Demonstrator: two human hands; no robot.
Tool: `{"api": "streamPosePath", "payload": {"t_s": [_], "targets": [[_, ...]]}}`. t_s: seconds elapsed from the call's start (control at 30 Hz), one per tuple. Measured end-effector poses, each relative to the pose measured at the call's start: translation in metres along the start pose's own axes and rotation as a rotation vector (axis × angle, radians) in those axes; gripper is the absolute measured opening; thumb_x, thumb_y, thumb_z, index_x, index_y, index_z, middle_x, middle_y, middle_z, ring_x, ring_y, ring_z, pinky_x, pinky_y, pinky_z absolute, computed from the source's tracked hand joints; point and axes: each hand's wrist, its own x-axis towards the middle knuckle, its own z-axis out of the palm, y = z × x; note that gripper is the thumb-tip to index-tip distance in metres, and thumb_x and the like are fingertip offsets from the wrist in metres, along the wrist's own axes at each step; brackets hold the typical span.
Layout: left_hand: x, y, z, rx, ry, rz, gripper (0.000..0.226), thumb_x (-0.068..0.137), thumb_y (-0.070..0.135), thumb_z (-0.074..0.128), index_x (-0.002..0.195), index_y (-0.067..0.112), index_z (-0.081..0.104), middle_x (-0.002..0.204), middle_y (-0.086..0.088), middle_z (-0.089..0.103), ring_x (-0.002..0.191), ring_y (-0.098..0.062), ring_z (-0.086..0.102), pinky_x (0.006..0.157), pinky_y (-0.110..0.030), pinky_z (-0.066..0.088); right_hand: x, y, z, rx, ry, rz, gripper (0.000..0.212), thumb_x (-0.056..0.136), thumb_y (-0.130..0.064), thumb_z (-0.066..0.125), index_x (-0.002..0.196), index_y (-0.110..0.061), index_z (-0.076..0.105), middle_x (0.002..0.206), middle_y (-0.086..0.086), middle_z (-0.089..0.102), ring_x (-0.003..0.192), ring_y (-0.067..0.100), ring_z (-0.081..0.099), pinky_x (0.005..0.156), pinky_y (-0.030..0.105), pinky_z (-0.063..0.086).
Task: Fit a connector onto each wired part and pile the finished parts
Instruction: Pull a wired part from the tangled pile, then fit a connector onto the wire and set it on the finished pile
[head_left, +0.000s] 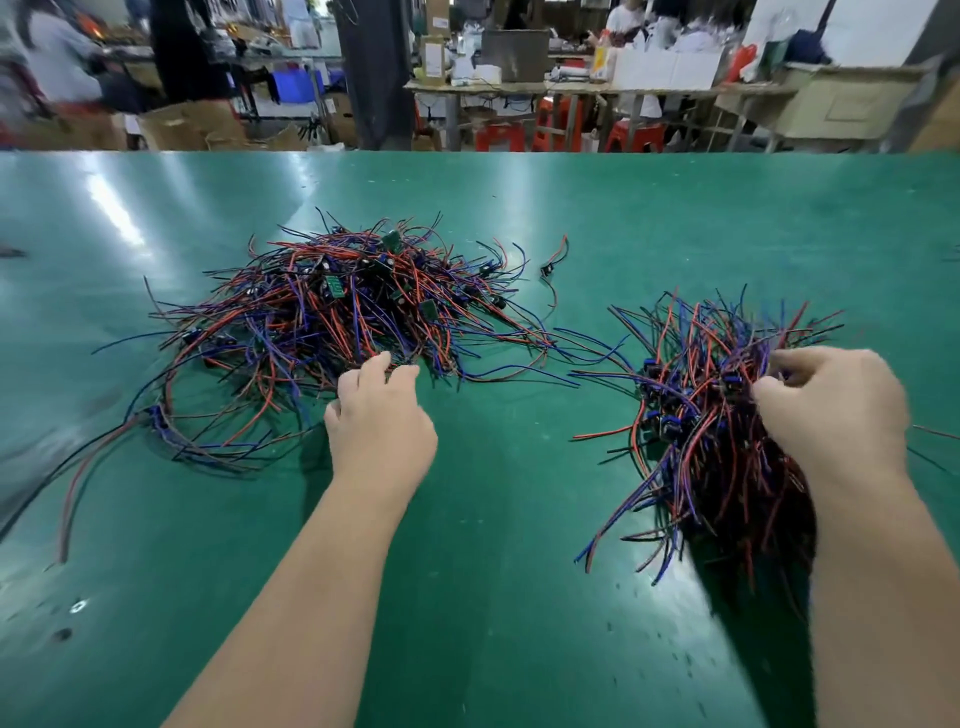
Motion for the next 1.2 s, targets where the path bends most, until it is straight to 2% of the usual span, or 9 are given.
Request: {"api": "streamPosePath", "payload": {"t_s": [0.13, 0.37, 0.5, 0.6, 0.7, 0.87, 0.93, 1.07, 1.2], "targets": [[0.003, -0.002, -0.005, -0.151, 0.174, -0.034, 0.047, 0.085, -0.004, 0.050, 0.127, 0.017, 0.058, 0.137, -0.011, 0.039, 0.120, -0.032, 0.031, 0.095, -0.038, 0.032, -0.008, -0.009, 0.006, -0.009, -0.051, -0.002, 0.035, 0.080, -0.021, 0.061, 0.115, -0.021, 0.068, 0.114, 0.014, 0.062, 0.106, 0.033, 0.054, 0.098, 0.045, 0.037], [0.008, -0.015, -0.011, 0.083, -0.022, -0.218, 0.023, 0.089, 0.028, 0.054, 0.107, 0.035, 0.067, 0.102, 0.002, 0.066, 0.104, -0.027, 0.053, 0.096, -0.040, 0.028, -0.017, -0.020, 0.012, 0.038, -0.077, -0.137, 0.027, 0.084, -0.022, 0.059, 0.108, -0.024, 0.070, 0.104, 0.008, 0.063, 0.096, 0.029, 0.055, 0.095, 0.047, 0.043], [0.008, -0.012, -0.012, -0.046, 0.126, -0.170, 0.021, 0.093, 0.027, 0.051, 0.088, 0.031, 0.070, 0.076, 0.008, 0.067, 0.083, -0.023, 0.057, 0.086, -0.037, 0.023, -0.016, -0.019, 0.014, 0.074, -0.065, -0.156, 0.024, 0.083, -0.020, 0.058, 0.104, -0.022, 0.071, 0.097, 0.004, 0.064, 0.093, 0.028, 0.056, 0.094, 0.049, 0.044], [0.005, -0.004, -0.018, -0.309, 0.411, 0.021, 0.011, 0.094, 0.022, 0.056, 0.093, 0.022, 0.067, 0.080, 0.004, 0.068, 0.079, -0.025, 0.057, 0.077, -0.030, 0.020, -0.019, -0.023, 0.014, 0.149, 0.022, -0.171, 0.021, 0.081, -0.014, 0.058, 0.096, -0.019, 0.073, 0.088, 0.003, 0.066, 0.085, 0.024, 0.059, 0.090, 0.038, 0.046], [-0.008, 0.014, -0.022, -0.461, 0.667, 0.368, 0.010, 0.093, 0.012, 0.060, 0.097, 0.009, 0.068, 0.087, -0.003, 0.067, 0.080, -0.023, 0.055, 0.076, -0.033, 0.039, -0.028, -0.033, 0.017, 0.350, 0.010, -0.183, 0.020, 0.081, -0.009, 0.059, 0.091, -0.017, 0.074, 0.075, -0.003, 0.068, 0.065, 0.013, 0.060, 0.067, 0.021, 0.043], [-0.047, 0.053, -0.016, -0.595, 0.588, 0.871, 0.015, 0.092, 0.009, 0.055, 0.105, 0.015, 0.060, 0.095, -0.002, 0.069, 0.098, -0.016, 0.061, 0.089, -0.031, 0.043, -0.053, -0.051, 0.023, 0.699, -0.793, -0.391, 0.067, 0.079, 0.007, 0.068, 0.129, -0.034, 0.051, 0.096, 0.004, 0.065, 0.068, 0.012, 0.063, 0.069, 0.022, 0.051], [-0.061, 0.065, -0.013, -0.604, 0.508, 1.023, 0.021, 0.090, 0.007, 0.055, 0.107, 0.018, 0.058, 0.099, -0.003, 0.070, 0.103, -0.017, 0.063, 0.092, -0.032, 0.046, -0.060, -0.055, 0.031, 0.734, -0.912, -0.497, 0.065, 0.080, 0.014, 0.062, 0.130, -0.028, 0.051, 0.097, 0.005, 0.062, 0.080, 0.011, 0.059, 0.078, 0.021, 0.048], [-0.073, 0.074, -0.008, -0.666, 0.403, 1.157, 0.018, 0.093, 0.017, 0.055, 0.110, 0.014, 0.057, 0.105, -0.005, 0.068, 0.101, -0.022, 0.062, 0.087, -0.038, 0.047, -0.060, -0.060, 0.035, 0.910, -0.719, -0.372, 0.020, 0.093, -0.004, 0.054, 0.099, -0.017, 0.068, 0.076, 0.002, 0.061, 0.077, 0.014, 0.058, 0.072, 0.023, 0.047], [-0.068, 0.071, -0.013, -0.905, 0.444, 1.006, 0.035, 0.097, 0.040, 0.040, 0.119, 0.013, 0.043, 0.121, -0.006, 0.052, 0.114, -0.024, 0.052, 0.089, -0.052, 0.043, -0.056, -0.055, 0.034, 1.157, -0.562, -0.336, 0.026, 0.092, -0.029, 0.051, 0.091, -0.015, 0.072, 0.062, -0.001, 0.057, 0.057, 0.009, 0.050, 0.055, 0.016, 0.042]]}}
